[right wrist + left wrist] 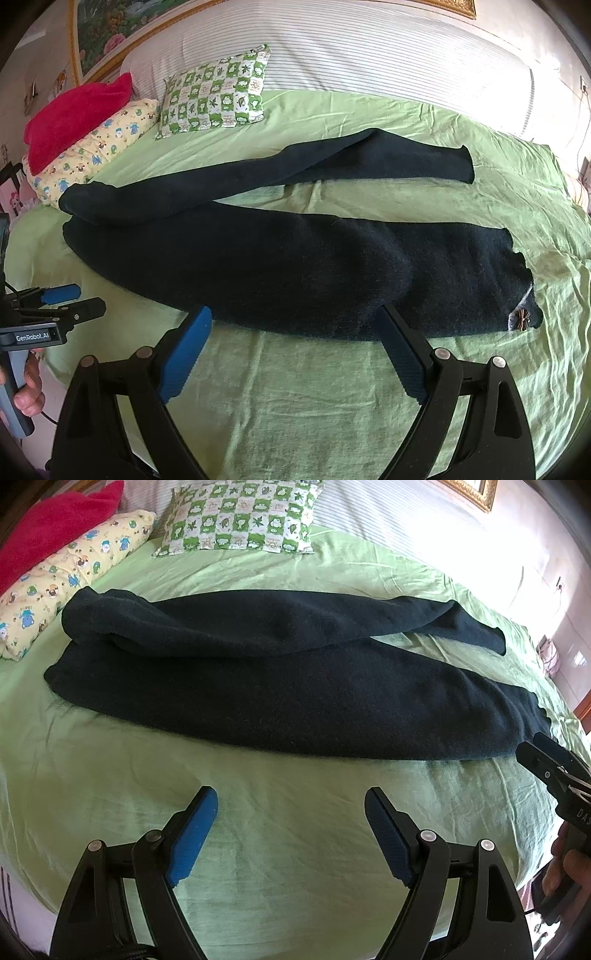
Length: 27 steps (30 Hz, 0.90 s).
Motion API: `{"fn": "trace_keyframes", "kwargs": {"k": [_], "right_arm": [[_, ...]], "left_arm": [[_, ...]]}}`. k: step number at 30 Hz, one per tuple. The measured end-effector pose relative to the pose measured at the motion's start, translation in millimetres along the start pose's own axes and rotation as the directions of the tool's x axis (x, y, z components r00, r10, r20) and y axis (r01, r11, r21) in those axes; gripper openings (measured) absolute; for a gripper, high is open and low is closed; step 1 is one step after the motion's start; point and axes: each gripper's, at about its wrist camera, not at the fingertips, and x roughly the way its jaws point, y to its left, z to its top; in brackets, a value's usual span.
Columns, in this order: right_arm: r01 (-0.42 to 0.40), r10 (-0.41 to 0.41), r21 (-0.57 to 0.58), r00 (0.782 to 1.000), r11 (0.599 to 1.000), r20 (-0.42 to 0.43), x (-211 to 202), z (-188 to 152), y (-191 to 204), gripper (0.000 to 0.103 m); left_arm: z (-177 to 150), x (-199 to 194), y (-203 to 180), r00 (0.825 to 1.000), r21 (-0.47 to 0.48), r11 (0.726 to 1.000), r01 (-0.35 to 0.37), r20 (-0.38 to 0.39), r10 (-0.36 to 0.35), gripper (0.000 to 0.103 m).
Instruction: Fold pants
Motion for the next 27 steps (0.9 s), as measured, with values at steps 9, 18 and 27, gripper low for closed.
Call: {"fn": "trace_keyframes", "kwargs": {"k": [9,18,27], "right_arm": [[0.001,-0.001,0.003,1.000,1.000,-0.001,0.5,-0.6,0.5,0.091],[0.002,-0.002,0.015,1.000,1.000,-0.001,1.3,-0.1,-3.1,0.091],[-0.003,0.003,0.043,1.000,0.999,0.004,-1.4,-0.5,-8.8,0.091]], "left_arm": [[-1.2,1.5,-0.4,1.000,0.001,1.000,0.003,-0.002,-0.003,0.082],[-1.1,2.1,-2.9,1.000,0.014,1.000,0.006,-0.006,-0.006,0.082],[1.2,1.9,-9.2,1.000,0.034,0.999,0.004,-0.003,-0.004,0.082]]}}
